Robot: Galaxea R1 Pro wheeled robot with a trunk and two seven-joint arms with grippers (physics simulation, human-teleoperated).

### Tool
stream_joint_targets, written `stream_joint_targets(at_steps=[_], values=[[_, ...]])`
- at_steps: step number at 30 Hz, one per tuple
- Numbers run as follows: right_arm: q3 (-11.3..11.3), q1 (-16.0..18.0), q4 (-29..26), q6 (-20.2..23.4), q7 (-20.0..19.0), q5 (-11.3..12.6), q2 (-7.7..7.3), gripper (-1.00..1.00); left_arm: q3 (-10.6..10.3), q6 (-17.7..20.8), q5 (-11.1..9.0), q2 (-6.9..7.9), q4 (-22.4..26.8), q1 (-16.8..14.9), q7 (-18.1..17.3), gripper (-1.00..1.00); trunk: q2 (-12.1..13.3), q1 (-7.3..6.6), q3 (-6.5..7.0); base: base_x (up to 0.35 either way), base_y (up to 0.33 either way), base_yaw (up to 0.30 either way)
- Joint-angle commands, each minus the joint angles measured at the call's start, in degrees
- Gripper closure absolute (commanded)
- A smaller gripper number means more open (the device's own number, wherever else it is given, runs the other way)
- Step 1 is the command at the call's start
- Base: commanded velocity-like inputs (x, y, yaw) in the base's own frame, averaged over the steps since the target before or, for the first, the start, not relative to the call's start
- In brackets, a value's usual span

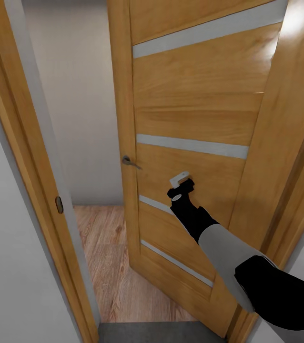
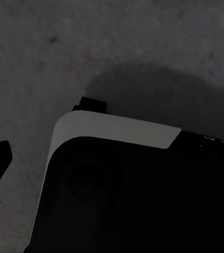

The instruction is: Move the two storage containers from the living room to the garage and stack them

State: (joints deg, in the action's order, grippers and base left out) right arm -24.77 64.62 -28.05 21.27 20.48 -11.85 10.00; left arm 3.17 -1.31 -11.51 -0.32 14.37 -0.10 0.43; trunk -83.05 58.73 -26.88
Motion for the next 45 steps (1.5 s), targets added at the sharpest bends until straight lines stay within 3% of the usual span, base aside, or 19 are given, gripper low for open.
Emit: stream_joint_targets(at_steps=[1,36,45], values=[[-0.02,0.07,0.00,0.72,0.42,-1.08,0.00,-1.00,0.29,-0.10,-0.18,-0.03,0.04,0.01,0.01,-1.00,-0.03,0.00,-0.05,0.000,0.000,0.000],[-0.28,0.07,0.03,0.86,0.17,-1.06,0.00,-1.00,0.34,-0.14,-0.11,-0.22,0.04,0.01,0.09,-1.00,-0.03,0.00,-0.05,0.000,0.000,0.000],[-0.22,0.22,1.05,1.23,-5.52,-0.82,0.00,-1.00,0.34,-0.17,-0.14,-0.21,0.04,0.01,0.09,-1.00,-0.03,0.00,-0.05,0.000,0.000,0.000]])
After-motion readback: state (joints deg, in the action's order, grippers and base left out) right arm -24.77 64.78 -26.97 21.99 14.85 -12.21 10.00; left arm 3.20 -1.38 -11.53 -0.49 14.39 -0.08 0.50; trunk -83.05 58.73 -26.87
